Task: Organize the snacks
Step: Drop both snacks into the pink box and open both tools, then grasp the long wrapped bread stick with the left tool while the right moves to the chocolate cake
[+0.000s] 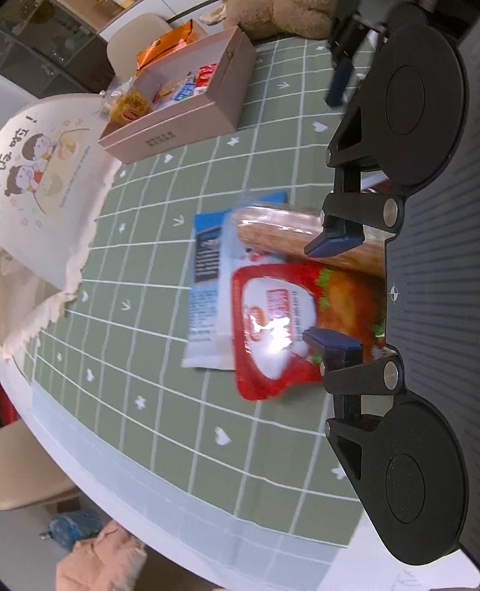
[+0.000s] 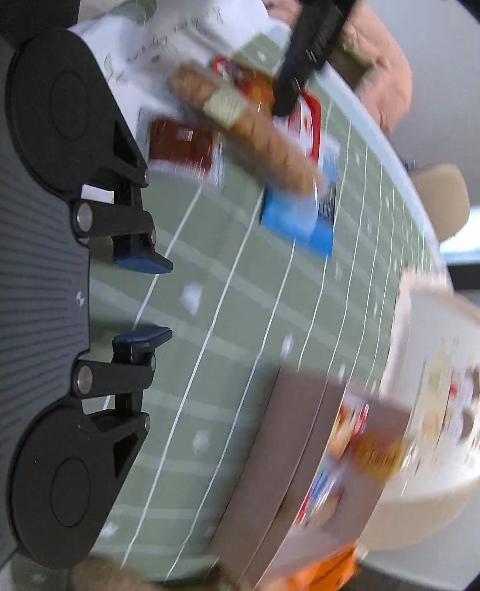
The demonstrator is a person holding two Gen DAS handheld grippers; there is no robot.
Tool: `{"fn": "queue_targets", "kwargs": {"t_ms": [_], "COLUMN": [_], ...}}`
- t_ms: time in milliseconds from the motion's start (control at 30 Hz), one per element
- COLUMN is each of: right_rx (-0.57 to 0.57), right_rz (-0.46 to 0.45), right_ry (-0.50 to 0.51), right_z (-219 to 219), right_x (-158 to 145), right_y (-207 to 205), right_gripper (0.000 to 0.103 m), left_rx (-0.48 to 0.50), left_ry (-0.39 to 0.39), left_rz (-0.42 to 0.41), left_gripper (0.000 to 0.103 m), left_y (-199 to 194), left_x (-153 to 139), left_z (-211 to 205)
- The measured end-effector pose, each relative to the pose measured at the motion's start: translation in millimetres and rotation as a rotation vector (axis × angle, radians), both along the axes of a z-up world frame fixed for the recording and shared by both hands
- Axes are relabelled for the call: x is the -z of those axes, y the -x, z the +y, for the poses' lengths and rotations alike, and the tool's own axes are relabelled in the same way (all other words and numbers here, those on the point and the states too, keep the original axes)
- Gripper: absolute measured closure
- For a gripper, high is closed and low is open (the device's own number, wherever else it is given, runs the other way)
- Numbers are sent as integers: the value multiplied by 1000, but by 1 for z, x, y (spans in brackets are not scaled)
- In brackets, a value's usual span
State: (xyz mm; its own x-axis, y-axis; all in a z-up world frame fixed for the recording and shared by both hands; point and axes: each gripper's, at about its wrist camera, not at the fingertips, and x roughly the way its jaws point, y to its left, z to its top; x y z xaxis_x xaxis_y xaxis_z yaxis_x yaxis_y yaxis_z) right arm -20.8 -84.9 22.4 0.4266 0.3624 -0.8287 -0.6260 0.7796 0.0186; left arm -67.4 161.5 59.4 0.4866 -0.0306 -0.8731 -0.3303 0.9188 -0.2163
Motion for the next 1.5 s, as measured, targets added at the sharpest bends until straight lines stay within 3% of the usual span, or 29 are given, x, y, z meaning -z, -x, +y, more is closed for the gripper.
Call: {"fn": "queue_targets", "kwargs": {"t_ms": [133,267,367,533,700,767,833,967,1100,1167,1200,1233,1467,1500], "right_rx": [1,-53,-125,-218,-250,-238,-212,-90,19,75,100,121,184,183], "right_rz": [16,19,22,36,4,-34,-41,-23,-48,-50,-52,-52,-53,-55], "right_ry": [-34,-49,-56,-90,-52,-16,-11,-13,27,40,43,44,46,48], "right_z": [-13,1,18,48,74,77,69,31,-11,-31,-39,-47,-59,-59], "right_x": [-5,-6,-7,-5,5,5,3,3,2,2,3,3,4,4], "right_y": [1,11,25,44,45,43,36,17,9,5,3,1,-2,-1], "right_gripper": [70,50,44,33,34,53,53,53,53,53,53,53,50,49], "left_rx": [89,183,232,170,117,84,39,-101,-188,-183,-170,-150,2,27], "left_ry": [40,21,-24,3,60,93,83,-15,19,51,44,36,163,151], "left_rz": [-7,8,42,27,-56,-101,-130,-120,-64,-38,-33,-37,-101,-117], "left_gripper": [56,56,58,60,62,62,62,62,62,59,51,49,50,50], "left_y": [7,3,-1,2,5,8,12,18,23,21,18,15,-21,-23], "left_x": [1,7,14,14,-2,-10,-15,-12,4,11,13,13,13,9], "left_z": [-15,-38,-52,-36,-15,-6,2,20,34,27,21,15,-25,-32]}}
